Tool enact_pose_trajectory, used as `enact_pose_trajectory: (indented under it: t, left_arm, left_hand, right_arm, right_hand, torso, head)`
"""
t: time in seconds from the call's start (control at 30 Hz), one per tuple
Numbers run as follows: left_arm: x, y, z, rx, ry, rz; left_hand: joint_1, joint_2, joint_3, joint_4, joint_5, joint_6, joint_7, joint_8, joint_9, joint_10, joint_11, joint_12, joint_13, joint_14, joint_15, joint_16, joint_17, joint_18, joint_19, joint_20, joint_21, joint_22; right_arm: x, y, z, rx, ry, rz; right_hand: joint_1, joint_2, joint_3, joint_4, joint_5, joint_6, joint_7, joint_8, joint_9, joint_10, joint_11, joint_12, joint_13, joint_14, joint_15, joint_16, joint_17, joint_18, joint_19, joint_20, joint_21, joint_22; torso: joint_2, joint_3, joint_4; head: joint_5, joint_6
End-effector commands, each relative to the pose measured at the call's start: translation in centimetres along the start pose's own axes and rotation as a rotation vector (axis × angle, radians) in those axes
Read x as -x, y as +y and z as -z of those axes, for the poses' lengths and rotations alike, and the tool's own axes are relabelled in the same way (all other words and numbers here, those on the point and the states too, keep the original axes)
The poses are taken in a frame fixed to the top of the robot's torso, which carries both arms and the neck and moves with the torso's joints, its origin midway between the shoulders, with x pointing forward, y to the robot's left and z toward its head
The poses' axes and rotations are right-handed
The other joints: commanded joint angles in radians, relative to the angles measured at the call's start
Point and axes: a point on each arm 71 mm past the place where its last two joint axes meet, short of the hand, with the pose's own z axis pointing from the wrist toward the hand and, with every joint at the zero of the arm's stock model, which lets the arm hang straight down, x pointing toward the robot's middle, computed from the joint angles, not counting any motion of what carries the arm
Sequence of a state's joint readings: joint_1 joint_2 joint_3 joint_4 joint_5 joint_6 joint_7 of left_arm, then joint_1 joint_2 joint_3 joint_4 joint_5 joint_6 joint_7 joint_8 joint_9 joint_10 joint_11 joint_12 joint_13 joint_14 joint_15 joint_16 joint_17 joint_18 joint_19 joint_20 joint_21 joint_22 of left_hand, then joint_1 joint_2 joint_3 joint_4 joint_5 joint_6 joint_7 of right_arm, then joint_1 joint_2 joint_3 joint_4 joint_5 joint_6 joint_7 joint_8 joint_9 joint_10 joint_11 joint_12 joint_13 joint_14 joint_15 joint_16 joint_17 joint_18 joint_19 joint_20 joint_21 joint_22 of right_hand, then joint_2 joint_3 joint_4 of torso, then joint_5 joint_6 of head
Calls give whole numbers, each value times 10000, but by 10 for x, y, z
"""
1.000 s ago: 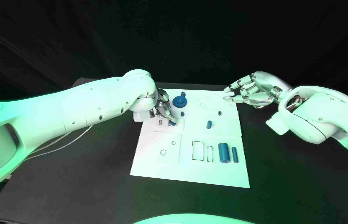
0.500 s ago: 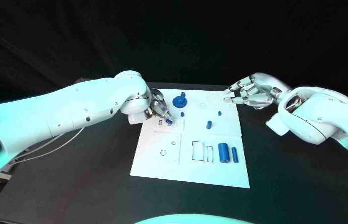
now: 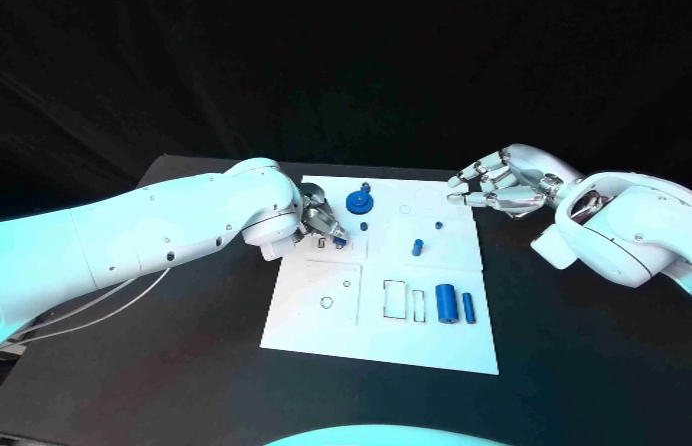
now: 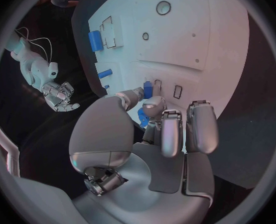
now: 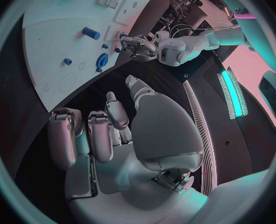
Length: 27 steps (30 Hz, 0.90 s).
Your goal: Assemble the parts on the task board
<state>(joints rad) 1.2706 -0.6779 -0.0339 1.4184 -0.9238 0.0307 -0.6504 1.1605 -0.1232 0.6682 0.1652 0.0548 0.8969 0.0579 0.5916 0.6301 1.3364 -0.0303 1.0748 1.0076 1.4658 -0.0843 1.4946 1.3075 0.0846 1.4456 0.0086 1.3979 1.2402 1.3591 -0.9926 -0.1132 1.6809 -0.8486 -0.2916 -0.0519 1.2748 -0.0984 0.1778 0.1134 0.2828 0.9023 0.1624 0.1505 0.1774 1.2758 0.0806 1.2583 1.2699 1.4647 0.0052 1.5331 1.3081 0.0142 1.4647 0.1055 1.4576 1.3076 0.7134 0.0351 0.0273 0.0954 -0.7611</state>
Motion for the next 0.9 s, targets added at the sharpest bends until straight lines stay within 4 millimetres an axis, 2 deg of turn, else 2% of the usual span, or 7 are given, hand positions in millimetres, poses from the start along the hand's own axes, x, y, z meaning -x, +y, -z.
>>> enact_pose_trajectory:
  t: [0.03,0.17,0.77,0.8,0.83,0.87,0.9]
  left_arm:
    - [1,-2,-1,-169,-995,-421]
    - [-3,-1,-3,-136,-1162,-845]
    - [-9,-2,-1,-117,-1039,-2125]
    - [-10,-2,-1,-113,-1026,-2185]
    - [-10,-2,-1,-109,-1014,-2226]
    - [-10,-2,-1,-104,-996,-2272]
    - [-10,-2,-1,-95,-969,-2326]
  left_hand:
    - [-137,-17,1679,-1626,-20,29,-128,48,919,61,-13,83,22,759,-69,-57,1661,-192,24,-37,62,14]
    - [-189,-36,1743,-1656,-21,32,-138,86,944,89,-23,129,38,761,-77,-55,1665,-194,29,-45,69,27]
    - [-404,-120,1896,-1696,-21,90,-205,254,1040,142,-76,219,24,763,-117,-54,1671,-202,47,-72,94,74]
    - [-414,-135,1934,-1718,41,97,-208,271,1049,140,-84,214,6,762,-122,-57,1669,-203,50,-76,98,81]
    - [-450,-174,2079,-1753,555,112,-182,307,1068,125,-99,208,-14,762,-127,-57,1670,-203,53,-92,102,88]
    - [-516,-204,2203,-1766,860,124,-195,346,1088,128,-85,213,-35,763,-128,-57,1672,-204,55,-96,106,96]
    - [-551,-221,2266,-1780,950,123,-200,367,1099,132,-85,221,-45,762,-133,-59,1671,-205,54,-94,107,96]
  right_arm:
    - [-1,1,0,92,68,102]
    - [-2,2,-1,105,95,12]
    - [-4,5,-1,296,120,11]
    - [-4,5,-1,302,123,13]
    - [-4,5,-1,306,125,14]
    - [-4,5,-1,309,126,15]
    - [-4,5,-1,311,130,17]
  right_hand:
    - [-43,71,-51,12,38,44,-17,54,-8,-19,-52,-45,-15,887,-75,-62,2005,200,431,-48,-58,1501]
    - [-47,84,-54,23,61,49,-20,62,-10,-23,-54,-50,-21,886,-76,-68,1998,203,425,-50,-71,1489]
    - [-41,103,-70,44,192,66,-29,92,-21,-25,-65,-51,-30,888,-85,-68,2002,204,427,-57,-78,1487]
    - [-41,103,-70,44,192,66,-29,92,-21,-25,-65,-51,-30,888,-85,-68,2002,204,427,-57,-78,1487]
    - [-41,103,-70,44,192,66,-29,92,-21,-25,-65,-51,-30,888,-85,-68,2002,204,427,-57,-78,1487]
    - [-43,105,-72,48,208,69,-30,96,-22,-24,-66,-50,-29,888,-85,-68,2002,203,429,-58,-75,1490]
    - [-45,107,-74,51,221,71,-30,99,-23,-23,-66,-49,-29,888,-86,-68,2002,202,431,-59,-73,1492]
  torso:
    - [9,-4,-31]
    - [7,7,-39]
    - [5,-3,-13]
    - [3,-2,-19]
    - [3,-3,-19]
    - [2,-1,-20]
    - [0,-1,-19]
  head:
    - [1,-29]
    - [8,-44]
    - [4,-83]
    - [6,-91]
    - [7,-97]
    - [9,-103]
    - [15,-102]
